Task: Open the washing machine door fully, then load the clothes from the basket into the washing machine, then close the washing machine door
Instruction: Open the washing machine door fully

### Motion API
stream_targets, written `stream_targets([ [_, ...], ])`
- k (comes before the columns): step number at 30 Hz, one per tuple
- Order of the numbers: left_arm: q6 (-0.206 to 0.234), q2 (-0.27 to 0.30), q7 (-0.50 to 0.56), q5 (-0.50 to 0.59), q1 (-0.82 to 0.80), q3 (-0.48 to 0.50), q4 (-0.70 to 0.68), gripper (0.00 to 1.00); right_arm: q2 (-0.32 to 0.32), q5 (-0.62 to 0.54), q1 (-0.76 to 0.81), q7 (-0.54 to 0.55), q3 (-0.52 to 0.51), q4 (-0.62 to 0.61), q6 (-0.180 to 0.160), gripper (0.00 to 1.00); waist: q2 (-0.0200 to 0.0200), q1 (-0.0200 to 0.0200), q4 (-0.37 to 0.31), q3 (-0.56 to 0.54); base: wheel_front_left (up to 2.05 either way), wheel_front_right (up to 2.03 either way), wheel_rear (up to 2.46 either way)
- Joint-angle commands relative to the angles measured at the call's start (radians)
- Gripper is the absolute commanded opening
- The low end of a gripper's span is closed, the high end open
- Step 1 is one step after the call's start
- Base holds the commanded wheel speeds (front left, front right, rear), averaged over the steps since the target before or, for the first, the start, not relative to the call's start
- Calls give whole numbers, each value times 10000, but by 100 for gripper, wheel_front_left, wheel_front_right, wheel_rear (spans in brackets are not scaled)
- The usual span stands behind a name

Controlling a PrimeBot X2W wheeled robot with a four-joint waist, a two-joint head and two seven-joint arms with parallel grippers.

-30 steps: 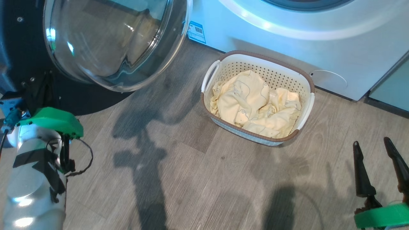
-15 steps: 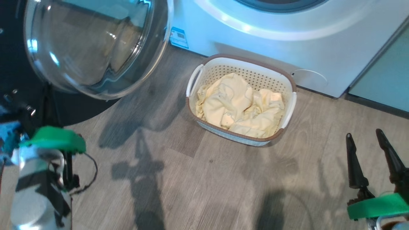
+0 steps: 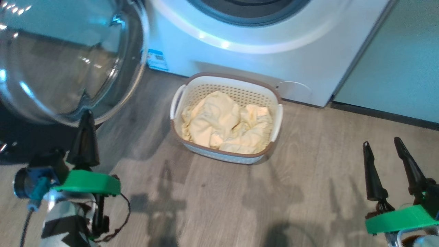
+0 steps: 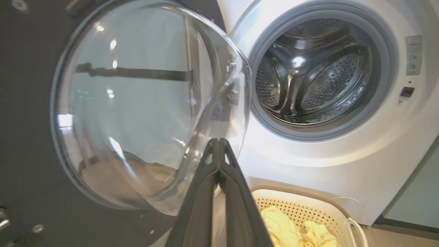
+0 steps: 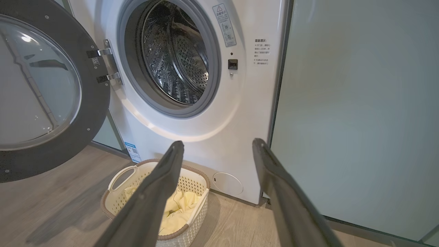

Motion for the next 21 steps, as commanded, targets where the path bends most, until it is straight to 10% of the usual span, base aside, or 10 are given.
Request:
stream_targets([
  [1,-16,171,-59,39,-80,175,-460,0,16,62,-417,-96,229,-272,-29,100,0,1,-354,-173,0,0,0],
  [21,-211,54,-59,-164,654,-1427,64,0,32,485,166,-97,120,22,-29,100,0,1,-1985,-1104,0,0,0],
])
